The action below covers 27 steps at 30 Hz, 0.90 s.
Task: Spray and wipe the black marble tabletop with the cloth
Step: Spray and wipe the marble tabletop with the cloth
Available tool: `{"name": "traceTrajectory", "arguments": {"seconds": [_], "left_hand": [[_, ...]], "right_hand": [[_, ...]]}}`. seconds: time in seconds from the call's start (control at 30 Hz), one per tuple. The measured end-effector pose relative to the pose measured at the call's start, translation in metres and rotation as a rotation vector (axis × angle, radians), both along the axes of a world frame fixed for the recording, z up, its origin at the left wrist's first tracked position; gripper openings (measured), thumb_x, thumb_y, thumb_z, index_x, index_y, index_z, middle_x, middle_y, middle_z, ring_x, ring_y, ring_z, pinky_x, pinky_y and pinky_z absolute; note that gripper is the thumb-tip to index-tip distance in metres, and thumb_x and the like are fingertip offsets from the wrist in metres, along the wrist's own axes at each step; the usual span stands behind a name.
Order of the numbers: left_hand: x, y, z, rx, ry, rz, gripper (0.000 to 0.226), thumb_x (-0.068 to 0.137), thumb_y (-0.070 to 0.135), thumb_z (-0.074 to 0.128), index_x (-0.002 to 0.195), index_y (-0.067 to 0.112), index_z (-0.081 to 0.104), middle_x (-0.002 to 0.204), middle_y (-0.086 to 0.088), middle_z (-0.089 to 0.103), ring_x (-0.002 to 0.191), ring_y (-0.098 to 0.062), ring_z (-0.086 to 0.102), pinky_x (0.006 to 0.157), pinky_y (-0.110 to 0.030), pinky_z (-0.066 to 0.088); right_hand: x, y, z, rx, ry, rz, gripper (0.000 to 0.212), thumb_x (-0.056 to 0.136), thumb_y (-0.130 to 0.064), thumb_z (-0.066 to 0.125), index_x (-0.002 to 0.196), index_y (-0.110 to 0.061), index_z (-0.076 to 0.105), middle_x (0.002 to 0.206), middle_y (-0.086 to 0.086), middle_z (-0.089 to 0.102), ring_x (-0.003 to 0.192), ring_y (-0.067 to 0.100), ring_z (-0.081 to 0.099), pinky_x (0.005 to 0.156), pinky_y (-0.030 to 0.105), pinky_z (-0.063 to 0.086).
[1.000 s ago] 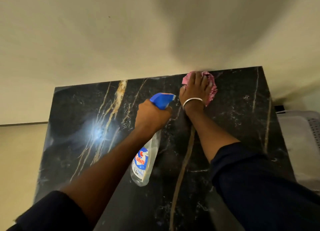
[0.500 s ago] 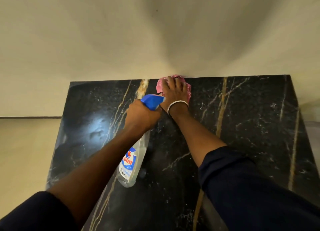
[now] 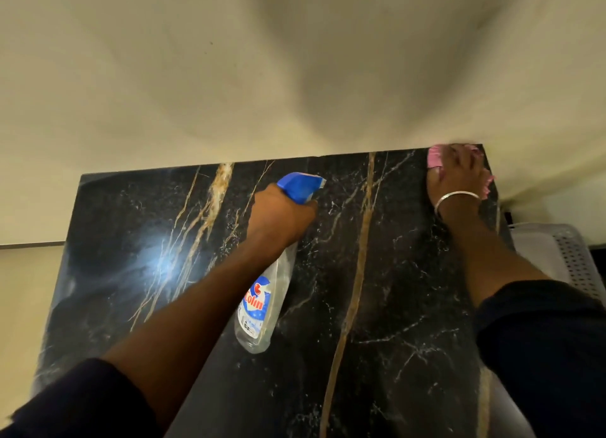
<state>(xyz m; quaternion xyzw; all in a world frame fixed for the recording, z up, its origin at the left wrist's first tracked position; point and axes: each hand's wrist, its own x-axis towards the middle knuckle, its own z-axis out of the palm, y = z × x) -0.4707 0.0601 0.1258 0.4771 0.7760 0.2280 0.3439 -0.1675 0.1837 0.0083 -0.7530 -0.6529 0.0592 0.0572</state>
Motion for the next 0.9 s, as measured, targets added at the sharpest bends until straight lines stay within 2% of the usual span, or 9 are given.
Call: {"name": "traceTrajectory", "arguments": {"seconds": [0.07,0.23,0.33,0.47,0.67,0.77,0.9], "left_hand": [[0.001,0.003,-0.001,0.01,-0.022,0.015,0.021,0.081,0.027,0.07,0.094,0.016,0.057,0.065,0.005,0.053,0.056,-0.006,0.053,0.055,-0.018,0.042],[-0.017,0.003,-0.001,0.03,-0.058,0.033,0.018,0.083,0.023,0.07,0.093,0.02,0.055,0.066,0.006,0.054,0.058,-0.007,0.053,0.055,-0.017,0.042],[-0.043,0.0,-0.004,0.019,-0.073,0.064,0.018,0.083,0.023,0.069,0.093,0.018,0.056,0.066,0.006,0.054,0.058,-0.007,0.054,0.055,-0.016,0.041],[-0.09,-0.007,-0.005,0.006,-0.099,0.084,0.018,0.083,0.022,0.069,0.094,0.017,0.056,0.069,0.005,0.054,0.062,-0.007,0.054,0.058,-0.017,0.042],[-0.187,-0.029,0.001,0.035,-0.077,0.171,0.016,0.08,0.022,0.071,0.089,0.021,0.058,0.066,0.007,0.056,0.057,-0.005,0.054,0.052,-0.015,0.04],[-0.24,-0.042,0.0,0.026,-0.081,0.184,0.015,0.081,0.021,0.07,0.086,0.021,0.056,0.068,0.003,0.057,0.061,-0.008,0.056,0.058,-0.02,0.047],[-0.309,-0.054,-0.006,0.024,-0.03,0.238,0.021,0.083,0.022,0.069,0.098,0.017,0.056,0.076,0.0,0.059,0.068,-0.01,0.058,0.069,-0.026,0.051]], "right_hand": [[0.015,0.002,0.0,0.026,0.001,-0.079,0.066,0.082,-0.04,0.027,0.139,-0.011,0.044,0.146,0.018,0.041,0.135,0.046,0.032,0.109,0.061,0.028],[0.004,0.01,0.004,0.023,0.058,-0.352,0.068,0.083,-0.036,0.033,0.145,-0.009,0.036,0.15,0.018,0.034,0.139,0.046,0.025,0.111,0.058,0.019],[-0.028,0.007,0.002,0.025,0.07,-0.321,0.064,0.089,-0.031,0.04,0.148,-0.008,0.033,0.153,0.019,0.031,0.141,0.047,0.021,0.112,0.06,0.014],[-0.117,-0.013,-0.003,-0.011,0.019,-0.237,0.06,0.092,-0.031,0.047,0.147,-0.011,0.033,0.151,0.017,0.033,0.139,0.048,0.023,0.111,0.063,0.016],[-0.282,-0.051,-0.001,-0.059,0.053,-0.138,0.062,0.089,-0.034,0.05,0.145,-0.011,0.036,0.149,0.014,0.037,0.135,0.048,0.029,0.11,0.061,0.018],[-0.368,-0.072,-0.002,-0.065,0.06,-0.048,0.063,0.088,-0.035,0.05,0.146,-0.013,0.036,0.15,0.012,0.036,0.135,0.045,0.029,0.11,0.058,0.019],[-0.47,-0.095,-0.002,-0.071,0.092,-0.02,0.067,0.09,-0.036,0.05,0.148,-0.009,0.032,0.153,0.013,0.033,0.138,0.044,0.027,0.111,0.058,0.018]]}}
